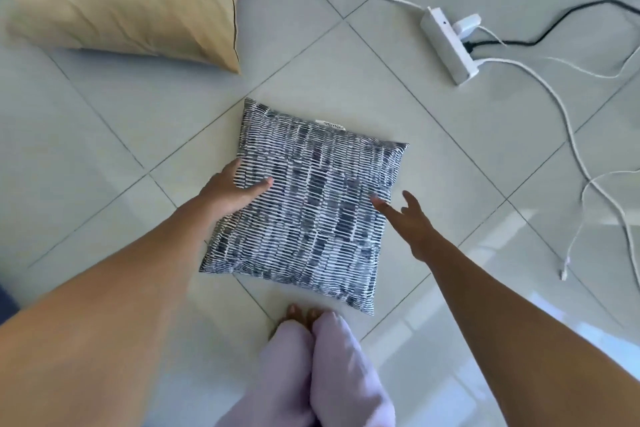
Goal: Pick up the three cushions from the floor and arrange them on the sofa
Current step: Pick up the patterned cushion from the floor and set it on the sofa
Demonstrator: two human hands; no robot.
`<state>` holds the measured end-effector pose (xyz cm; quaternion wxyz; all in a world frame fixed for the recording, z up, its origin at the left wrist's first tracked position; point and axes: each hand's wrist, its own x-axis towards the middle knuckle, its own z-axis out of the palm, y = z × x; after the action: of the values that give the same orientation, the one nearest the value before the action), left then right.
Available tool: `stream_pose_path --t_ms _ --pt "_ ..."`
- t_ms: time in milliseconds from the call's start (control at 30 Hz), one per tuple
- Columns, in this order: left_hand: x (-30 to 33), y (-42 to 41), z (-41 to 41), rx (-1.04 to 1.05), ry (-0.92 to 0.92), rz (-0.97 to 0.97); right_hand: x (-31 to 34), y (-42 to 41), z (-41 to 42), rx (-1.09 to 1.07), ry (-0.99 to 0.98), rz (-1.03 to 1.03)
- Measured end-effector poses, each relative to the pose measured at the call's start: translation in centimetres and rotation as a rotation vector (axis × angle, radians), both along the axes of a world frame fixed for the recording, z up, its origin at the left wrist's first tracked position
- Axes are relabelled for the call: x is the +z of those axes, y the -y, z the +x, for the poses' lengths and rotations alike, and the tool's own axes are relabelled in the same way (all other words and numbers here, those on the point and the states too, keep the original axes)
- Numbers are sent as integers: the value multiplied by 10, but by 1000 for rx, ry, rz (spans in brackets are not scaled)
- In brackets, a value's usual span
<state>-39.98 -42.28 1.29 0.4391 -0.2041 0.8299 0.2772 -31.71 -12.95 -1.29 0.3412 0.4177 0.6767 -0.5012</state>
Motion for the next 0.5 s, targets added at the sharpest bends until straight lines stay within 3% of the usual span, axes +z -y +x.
stream_pose_path --t_ms 200,300,500 --pt "-80 -4 -14 225 -76 74 -89 -12 -5 -147 -35 -191" --pt "-94 -4 -15 341 -6 90 -108 -11 -4 -175 -69 -287" --pt "-72 -6 -11 598 -3 200 -84 -4 -9 -176 -252 -301"
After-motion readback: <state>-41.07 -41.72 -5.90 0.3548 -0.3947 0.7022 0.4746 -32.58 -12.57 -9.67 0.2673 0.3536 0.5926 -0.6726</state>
